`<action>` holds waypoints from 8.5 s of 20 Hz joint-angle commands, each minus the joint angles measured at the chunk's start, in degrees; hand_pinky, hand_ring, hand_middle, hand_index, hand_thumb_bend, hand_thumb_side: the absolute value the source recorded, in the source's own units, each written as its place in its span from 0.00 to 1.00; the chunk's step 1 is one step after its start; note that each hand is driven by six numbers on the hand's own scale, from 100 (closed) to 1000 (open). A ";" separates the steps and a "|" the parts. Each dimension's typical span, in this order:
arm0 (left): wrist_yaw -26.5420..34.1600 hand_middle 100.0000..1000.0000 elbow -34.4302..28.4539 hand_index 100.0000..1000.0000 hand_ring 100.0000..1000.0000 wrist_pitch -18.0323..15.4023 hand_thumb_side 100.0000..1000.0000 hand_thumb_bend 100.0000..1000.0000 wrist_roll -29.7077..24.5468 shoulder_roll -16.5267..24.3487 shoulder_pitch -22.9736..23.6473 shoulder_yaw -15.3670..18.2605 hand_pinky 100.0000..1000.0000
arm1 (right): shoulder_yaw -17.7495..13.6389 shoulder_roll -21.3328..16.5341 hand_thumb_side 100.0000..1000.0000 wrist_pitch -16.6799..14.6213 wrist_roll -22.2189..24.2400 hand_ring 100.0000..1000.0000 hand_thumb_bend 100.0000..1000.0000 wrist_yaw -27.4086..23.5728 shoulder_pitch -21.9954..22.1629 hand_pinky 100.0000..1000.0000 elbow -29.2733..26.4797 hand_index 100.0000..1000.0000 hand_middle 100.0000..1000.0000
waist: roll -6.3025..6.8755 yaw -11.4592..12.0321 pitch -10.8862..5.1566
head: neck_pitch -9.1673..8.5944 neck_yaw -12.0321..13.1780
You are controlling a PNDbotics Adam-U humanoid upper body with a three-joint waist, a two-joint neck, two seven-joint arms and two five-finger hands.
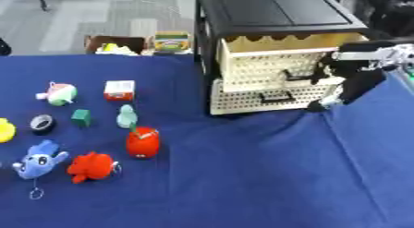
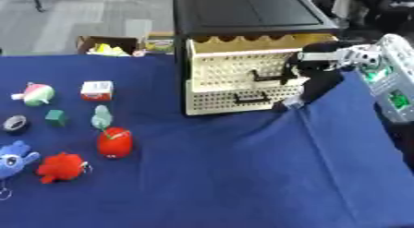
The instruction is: Pick up objects from table and place into drawer.
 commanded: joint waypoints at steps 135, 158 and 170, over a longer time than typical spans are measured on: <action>1.32 0.66 -0.71 0.78 0.84 0.71 0.73 0.00 1.54 0.96 -1.25 0.81 0.58 | -2.41 1.50 0.52 -2.25 0.02 0.01 0.08 -1.31 0.02 0.00 -0.23 0.46 0.00 | 0.34 0.32 -2.06 | -0.07 -0.15; 1.51 0.66 -0.71 0.78 0.84 0.85 0.73 0.00 1.46 0.50 -1.59 0.50 0.58 | -1.89 0.89 0.50 -3.20 0.02 0.01 0.02 -3.88 0.22 0.00 -1.19 0.41 0.00 | 0.82 0.32 -1.99 | 0.29 0.24; 1.48 0.66 -0.71 0.78 0.85 0.84 0.73 0.00 1.37 0.33 -1.67 0.42 0.58 | -1.97 0.14 0.49 -4.86 0.02 0.01 0.01 -3.93 -0.78 0.00 -1.11 0.40 0.00 | 1.11 -0.10 -1.81 | 0.22 0.83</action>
